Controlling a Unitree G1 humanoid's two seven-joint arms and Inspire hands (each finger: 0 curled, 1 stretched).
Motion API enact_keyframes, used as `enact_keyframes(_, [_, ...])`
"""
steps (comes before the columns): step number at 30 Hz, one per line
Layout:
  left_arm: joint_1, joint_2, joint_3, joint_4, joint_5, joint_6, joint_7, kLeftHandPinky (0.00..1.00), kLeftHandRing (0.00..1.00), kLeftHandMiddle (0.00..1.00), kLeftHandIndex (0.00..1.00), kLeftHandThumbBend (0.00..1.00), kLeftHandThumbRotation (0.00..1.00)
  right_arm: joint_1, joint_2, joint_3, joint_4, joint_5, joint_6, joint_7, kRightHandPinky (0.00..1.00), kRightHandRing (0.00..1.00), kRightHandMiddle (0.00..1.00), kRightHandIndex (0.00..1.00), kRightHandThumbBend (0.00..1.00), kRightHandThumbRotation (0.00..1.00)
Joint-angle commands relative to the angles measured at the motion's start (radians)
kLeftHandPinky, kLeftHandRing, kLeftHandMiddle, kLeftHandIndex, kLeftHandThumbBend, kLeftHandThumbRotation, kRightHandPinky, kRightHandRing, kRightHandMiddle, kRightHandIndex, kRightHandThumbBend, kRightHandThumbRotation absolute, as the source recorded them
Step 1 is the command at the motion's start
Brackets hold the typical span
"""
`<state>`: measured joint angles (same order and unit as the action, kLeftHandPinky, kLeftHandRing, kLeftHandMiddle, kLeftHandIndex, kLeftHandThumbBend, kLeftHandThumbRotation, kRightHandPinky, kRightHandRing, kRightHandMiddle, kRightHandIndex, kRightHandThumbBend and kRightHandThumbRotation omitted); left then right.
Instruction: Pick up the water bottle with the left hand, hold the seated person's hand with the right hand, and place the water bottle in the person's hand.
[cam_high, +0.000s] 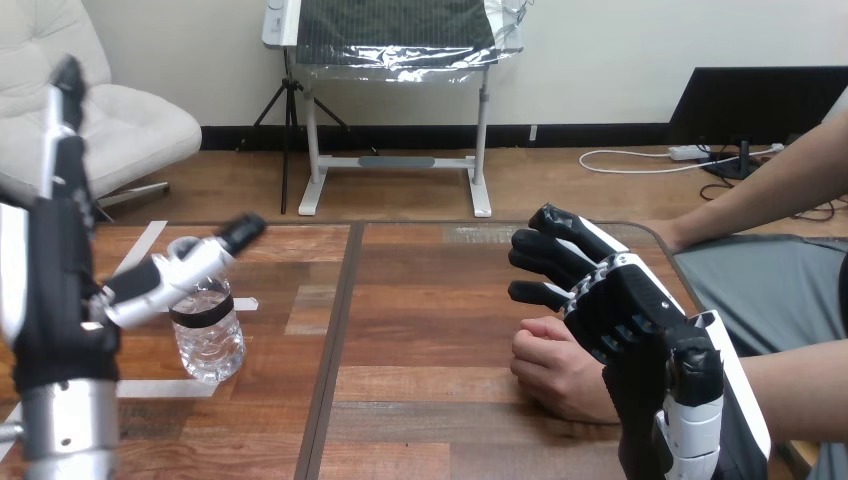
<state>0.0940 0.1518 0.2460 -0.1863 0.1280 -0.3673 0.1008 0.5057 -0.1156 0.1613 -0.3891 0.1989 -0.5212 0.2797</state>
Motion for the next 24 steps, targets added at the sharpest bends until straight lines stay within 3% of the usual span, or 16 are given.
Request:
enact_keyframes(1, [-0.088,0.027,0.003,0.01,0.006,0.019,0.005,1.0,1.0,1.0,1.0,1.0,0.19,-0.059,0.01,-0.003,-0.016,0.01,-0.004,-0.002,0.76,0.83,0.82,0.84,0.82,1.0])
enact_keyframes(14, [-0.162,0.058,0.011,0.079,0.025,0.052,0.021,1.0,1.0,1.0,1.0,1.0,0.17,-0.059,0.011,-0.003,-0.019,0.013,0.003,-0.004,0.76,0.83,0.82,0.83,0.83,1.0])
enact_keyframes(24, [-0.226,0.083,0.012,0.186,0.018,0.071,0.027,1.0,1.0,1.0,1.0,1.0,0.15,-0.063,0.007,-0.008,-0.014,0.012,-0.008,0.001,0.75,0.83,0.81,0.83,0.82,1.0])
